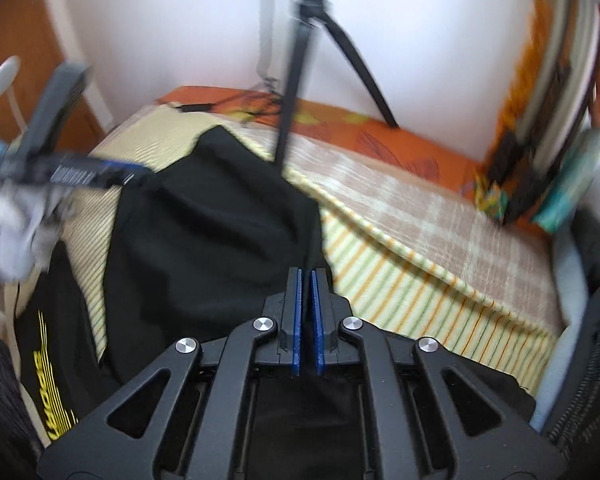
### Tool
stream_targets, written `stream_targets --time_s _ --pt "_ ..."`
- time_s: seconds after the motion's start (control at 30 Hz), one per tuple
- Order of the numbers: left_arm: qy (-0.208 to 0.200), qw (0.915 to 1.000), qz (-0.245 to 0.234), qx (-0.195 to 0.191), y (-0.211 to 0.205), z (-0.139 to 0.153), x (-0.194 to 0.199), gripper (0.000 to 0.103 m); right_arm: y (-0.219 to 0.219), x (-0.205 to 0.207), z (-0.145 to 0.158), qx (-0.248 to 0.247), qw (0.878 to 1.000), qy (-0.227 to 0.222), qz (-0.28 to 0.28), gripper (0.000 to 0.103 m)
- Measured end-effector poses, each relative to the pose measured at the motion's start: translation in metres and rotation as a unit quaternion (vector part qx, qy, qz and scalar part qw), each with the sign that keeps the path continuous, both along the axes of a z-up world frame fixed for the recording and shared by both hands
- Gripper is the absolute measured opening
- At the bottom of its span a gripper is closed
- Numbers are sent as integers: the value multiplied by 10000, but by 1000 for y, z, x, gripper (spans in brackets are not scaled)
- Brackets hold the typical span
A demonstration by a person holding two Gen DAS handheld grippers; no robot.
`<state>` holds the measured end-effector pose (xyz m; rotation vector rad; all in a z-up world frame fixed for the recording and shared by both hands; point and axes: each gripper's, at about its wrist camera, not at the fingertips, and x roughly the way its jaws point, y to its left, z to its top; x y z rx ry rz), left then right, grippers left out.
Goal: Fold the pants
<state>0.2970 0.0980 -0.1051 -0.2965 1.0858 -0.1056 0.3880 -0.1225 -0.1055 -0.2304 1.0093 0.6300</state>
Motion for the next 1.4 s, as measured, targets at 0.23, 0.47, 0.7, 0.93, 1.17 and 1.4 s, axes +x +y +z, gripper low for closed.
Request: stream_targets --time_s 0.23,0.47,0.7,0.93,1.17,1.4 --pt "-103 9999 84 -73 0 12 16 64 29 -66 16 -174 9949 -497 862 5" --pt "-60 10000 -20 36 -16 9 25 64 21 -48 11 -193 9973 -399 582 17" --pt "-27 9995 -107 293 -26 2 24 64 -10 15 -4 151 9995 187 -181 72" --pt "-67 9980 -252 577 -36 -1 23 64 -13 48 -35 218 9962 708 -460 72" --pt "5 10000 -28 33 -19 -1 29 64 14 38 -36 359 9964 762 -65 3" --pt "4 9995 162 -289 -5 9 32 64 50 -21 5 429 9953 178 854 2"
